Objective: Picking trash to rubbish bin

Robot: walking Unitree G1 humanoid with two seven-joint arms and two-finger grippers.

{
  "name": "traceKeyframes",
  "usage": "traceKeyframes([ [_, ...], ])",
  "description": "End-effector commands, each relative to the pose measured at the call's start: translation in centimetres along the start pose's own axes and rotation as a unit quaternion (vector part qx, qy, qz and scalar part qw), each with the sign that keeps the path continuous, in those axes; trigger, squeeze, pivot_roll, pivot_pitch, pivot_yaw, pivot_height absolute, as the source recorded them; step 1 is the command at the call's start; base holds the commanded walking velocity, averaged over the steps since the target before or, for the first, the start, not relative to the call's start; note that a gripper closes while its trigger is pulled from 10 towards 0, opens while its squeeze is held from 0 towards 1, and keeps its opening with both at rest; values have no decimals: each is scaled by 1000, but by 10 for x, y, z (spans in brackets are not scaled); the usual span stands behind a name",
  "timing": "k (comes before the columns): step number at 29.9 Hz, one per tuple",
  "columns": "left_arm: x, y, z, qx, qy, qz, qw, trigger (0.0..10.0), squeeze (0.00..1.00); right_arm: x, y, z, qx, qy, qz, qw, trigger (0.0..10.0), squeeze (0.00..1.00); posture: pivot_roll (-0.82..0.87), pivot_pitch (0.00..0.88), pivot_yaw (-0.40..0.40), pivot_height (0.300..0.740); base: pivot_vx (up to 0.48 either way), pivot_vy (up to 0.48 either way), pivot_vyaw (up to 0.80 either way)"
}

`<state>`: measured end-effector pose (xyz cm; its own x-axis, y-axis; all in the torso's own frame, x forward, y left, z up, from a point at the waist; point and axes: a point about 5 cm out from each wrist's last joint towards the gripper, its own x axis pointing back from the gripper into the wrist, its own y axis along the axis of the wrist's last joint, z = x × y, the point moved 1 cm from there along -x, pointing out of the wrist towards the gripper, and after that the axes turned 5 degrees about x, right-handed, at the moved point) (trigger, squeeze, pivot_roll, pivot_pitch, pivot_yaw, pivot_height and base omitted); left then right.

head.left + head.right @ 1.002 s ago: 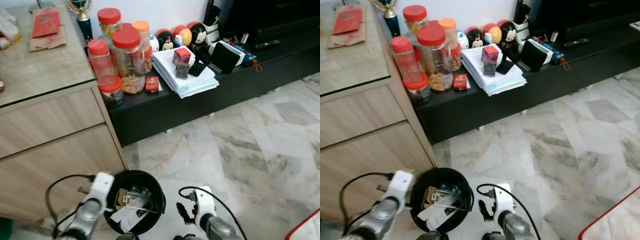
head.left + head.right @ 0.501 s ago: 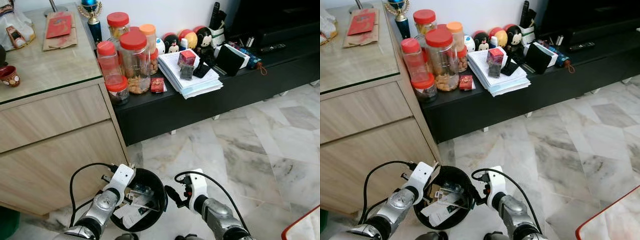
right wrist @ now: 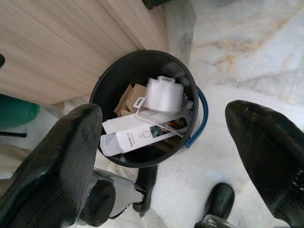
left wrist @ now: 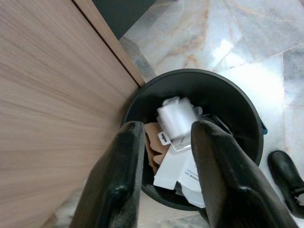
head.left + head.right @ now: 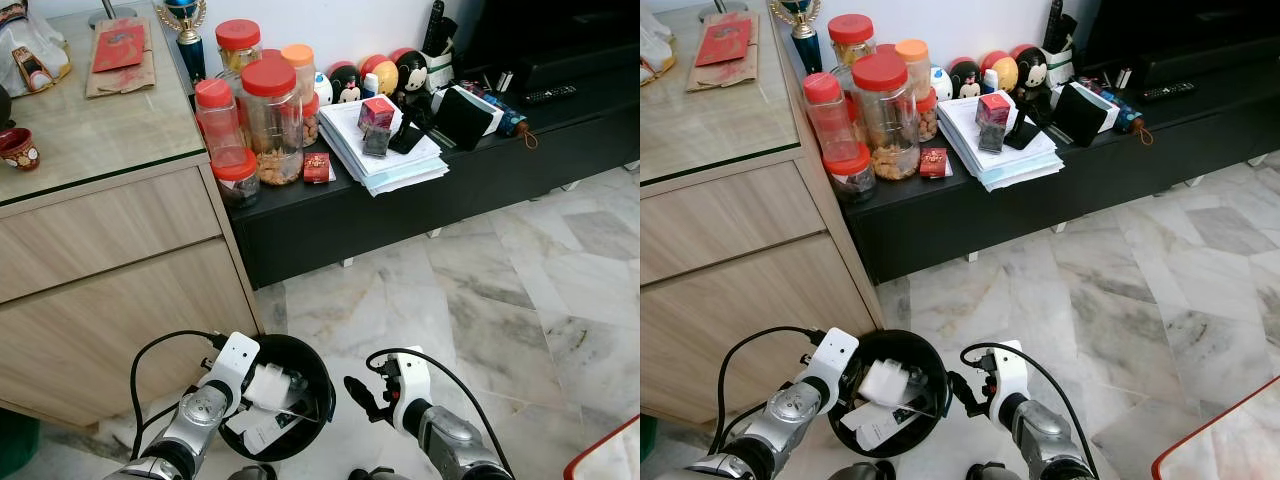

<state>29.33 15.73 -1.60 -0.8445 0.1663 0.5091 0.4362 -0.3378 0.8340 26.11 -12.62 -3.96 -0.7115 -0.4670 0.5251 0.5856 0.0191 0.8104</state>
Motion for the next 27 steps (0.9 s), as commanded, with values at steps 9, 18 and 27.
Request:
traceKeyframes([
  [9,34,-73,33,52,125,128,982,10000,0,8,-24,-8,1,-95,43,995,10000,0,102,177,11,728,0,0,0],
  [18,100,-159,40,113,220,256,935,10000,0,28,-69,-11,-10,-134,114,984,10000,0,108,162,6,728,0,0,0],
  [27,95,-154,36,114,213,243,939,10000,0,40,-87,-15,-4,-163,149,975,10000,0,112,140,5,728,0,0,0],
])
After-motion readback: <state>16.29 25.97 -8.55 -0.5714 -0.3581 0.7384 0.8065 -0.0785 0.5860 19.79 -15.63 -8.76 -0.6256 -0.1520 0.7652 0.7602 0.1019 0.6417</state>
